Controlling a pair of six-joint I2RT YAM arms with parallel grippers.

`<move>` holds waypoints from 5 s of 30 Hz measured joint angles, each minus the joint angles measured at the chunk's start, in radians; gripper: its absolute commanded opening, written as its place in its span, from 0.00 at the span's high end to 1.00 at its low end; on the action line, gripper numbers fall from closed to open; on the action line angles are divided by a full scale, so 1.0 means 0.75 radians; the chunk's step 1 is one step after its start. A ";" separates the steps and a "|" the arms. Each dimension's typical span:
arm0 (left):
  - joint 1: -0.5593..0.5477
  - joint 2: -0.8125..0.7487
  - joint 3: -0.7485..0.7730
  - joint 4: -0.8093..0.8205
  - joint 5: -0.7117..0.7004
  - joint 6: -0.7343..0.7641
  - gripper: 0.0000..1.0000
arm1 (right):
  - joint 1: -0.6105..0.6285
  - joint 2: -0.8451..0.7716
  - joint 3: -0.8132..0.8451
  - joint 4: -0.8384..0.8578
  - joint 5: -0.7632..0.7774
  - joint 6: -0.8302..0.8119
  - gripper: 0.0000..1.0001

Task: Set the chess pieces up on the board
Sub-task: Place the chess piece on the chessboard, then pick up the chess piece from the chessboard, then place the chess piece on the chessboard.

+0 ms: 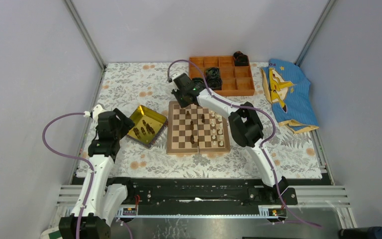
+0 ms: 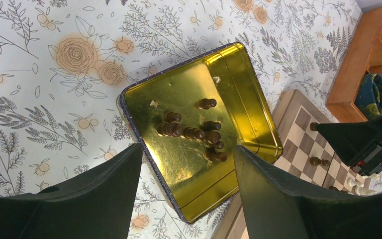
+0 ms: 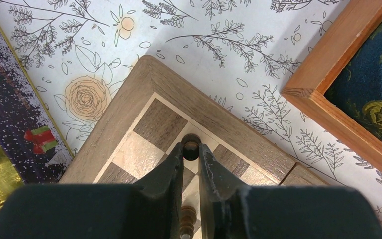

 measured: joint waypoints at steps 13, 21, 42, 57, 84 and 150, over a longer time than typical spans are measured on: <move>0.000 0.000 0.000 0.003 0.001 0.000 0.25 | 0.000 0.000 -0.013 0.007 0.002 -0.018 0.53; 0.000 0.000 -0.002 0.007 0.001 0.000 0.25 | 0.000 -0.001 -0.037 0.012 0.002 -0.019 0.52; 0.000 -0.015 -0.008 0.009 0.000 0.000 0.25 | 0.000 -0.245 -0.394 0.113 0.028 -0.022 0.55; 0.000 -0.016 -0.015 0.009 0.001 -0.002 0.25 | 0.000 -0.267 -0.482 0.159 0.024 -0.012 0.81; -0.006 -0.016 -0.015 0.009 0.000 -0.014 0.25 | 0.043 -0.262 -0.307 0.130 -0.010 0.002 0.92; -0.006 -0.007 -0.015 0.017 0.011 -0.015 0.24 | 0.043 -0.089 -0.198 0.097 -0.036 0.018 0.92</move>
